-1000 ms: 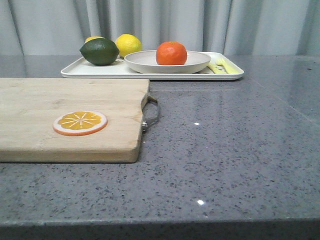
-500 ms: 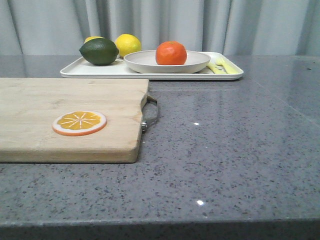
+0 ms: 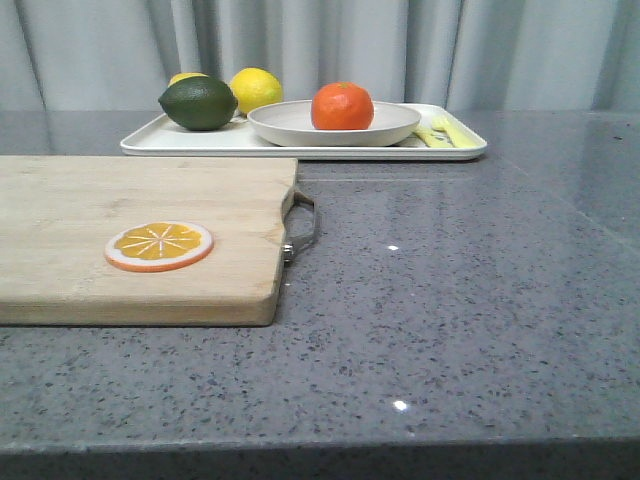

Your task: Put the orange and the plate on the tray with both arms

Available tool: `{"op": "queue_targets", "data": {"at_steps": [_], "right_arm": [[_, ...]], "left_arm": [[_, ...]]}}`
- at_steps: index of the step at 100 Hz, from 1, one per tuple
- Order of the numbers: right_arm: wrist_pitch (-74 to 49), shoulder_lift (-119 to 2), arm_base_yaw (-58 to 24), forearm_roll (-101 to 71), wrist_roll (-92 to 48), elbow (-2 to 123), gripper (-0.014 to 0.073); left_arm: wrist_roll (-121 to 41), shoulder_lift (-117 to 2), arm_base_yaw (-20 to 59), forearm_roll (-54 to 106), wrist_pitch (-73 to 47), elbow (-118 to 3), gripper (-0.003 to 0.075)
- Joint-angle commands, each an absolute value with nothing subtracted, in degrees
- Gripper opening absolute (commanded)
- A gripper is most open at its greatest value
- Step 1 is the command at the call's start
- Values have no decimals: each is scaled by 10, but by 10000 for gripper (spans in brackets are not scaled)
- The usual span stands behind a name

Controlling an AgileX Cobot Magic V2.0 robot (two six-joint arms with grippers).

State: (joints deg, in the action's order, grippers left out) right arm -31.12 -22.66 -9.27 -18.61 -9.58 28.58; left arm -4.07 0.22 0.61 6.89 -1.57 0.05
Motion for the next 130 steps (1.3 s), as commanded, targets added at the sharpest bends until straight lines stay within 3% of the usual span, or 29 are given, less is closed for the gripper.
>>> {"op": "queue_targets", "data": {"at_steps": [1, 62, 90, 130], "right_arm": [[-270, -229, -92, -190, -101, 301, -69], [-267, -225, -92, -190, -101, 295, -69], [-157, -157, -88, -170, -100, 209, -69], [-42, -39, -13, 5, 83, 63, -69]], "left_arm": [[-42, 20, 5, 72, 27, 14, -19], [-42, 20, 5, 72, 27, 14, -19], [-42, 20, 5, 72, 27, 14, -19], [-42, 20, 5, 72, 27, 14, -19]]}}
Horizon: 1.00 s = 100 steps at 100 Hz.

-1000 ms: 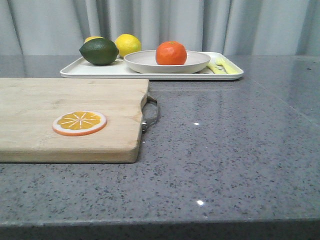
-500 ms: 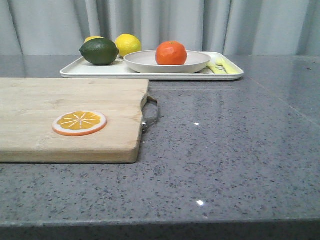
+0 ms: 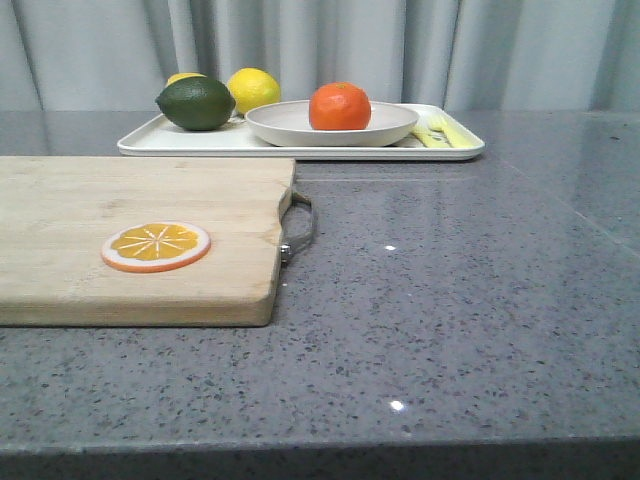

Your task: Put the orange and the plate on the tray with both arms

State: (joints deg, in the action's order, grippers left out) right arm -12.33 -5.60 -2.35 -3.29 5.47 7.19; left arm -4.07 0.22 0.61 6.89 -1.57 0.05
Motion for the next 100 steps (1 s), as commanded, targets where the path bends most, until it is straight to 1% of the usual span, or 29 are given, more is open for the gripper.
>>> {"op": "queue_targets", "data": {"at_steps": [1, 25, 38, 100], "right_arm": [[-39, -37, -13, 7, 85, 58, -69], [32, 12, 2, 15, 117, -18, -69], [23, 18, 2, 38, 117, -17, -69], [20, 18, 2, 38, 117, -17, -69]], "left_arm": [[-42, 20, 5, 72, 27, 14, -19], [-42, 20, 5, 72, 27, 14, -19], [-42, 20, 5, 72, 27, 14, -19], [-42, 20, 5, 72, 27, 14, -19]]}}
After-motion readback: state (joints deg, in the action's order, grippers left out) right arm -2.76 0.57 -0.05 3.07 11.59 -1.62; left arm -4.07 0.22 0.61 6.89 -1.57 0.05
